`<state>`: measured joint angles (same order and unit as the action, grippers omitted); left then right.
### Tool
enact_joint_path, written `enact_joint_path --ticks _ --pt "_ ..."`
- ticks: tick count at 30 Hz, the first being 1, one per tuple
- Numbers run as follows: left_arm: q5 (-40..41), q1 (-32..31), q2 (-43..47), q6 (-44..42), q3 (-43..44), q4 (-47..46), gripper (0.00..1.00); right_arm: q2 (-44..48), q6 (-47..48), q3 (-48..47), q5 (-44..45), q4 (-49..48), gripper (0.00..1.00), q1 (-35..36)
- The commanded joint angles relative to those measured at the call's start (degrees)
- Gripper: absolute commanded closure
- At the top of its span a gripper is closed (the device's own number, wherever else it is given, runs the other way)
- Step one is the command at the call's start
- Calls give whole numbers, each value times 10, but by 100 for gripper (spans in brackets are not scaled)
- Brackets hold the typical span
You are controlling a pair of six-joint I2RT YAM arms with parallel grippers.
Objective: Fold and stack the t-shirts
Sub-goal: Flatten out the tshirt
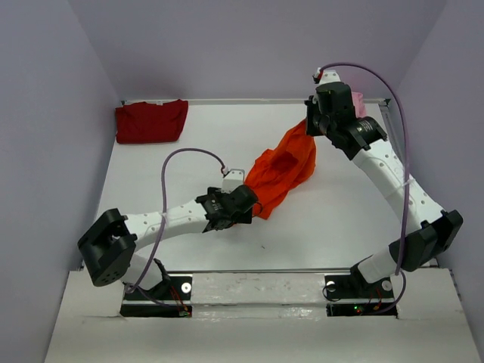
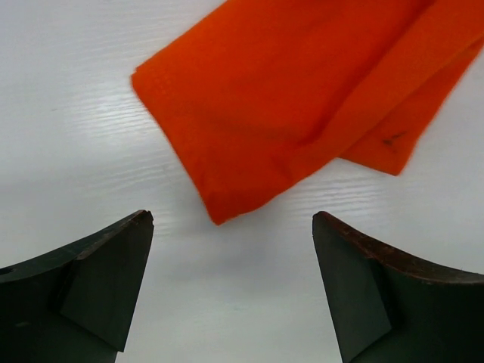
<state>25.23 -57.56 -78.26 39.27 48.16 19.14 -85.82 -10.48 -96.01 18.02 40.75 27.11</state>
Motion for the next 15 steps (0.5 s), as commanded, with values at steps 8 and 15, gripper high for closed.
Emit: enact_joint_path --ticks 8,15 --pt "116 -33 -139 12 65 76 5 48 -1 57 -5 -66 100 6" --pt "88 -70 -157 33 72 69 7 48 0 65 -4 -73 100 6"
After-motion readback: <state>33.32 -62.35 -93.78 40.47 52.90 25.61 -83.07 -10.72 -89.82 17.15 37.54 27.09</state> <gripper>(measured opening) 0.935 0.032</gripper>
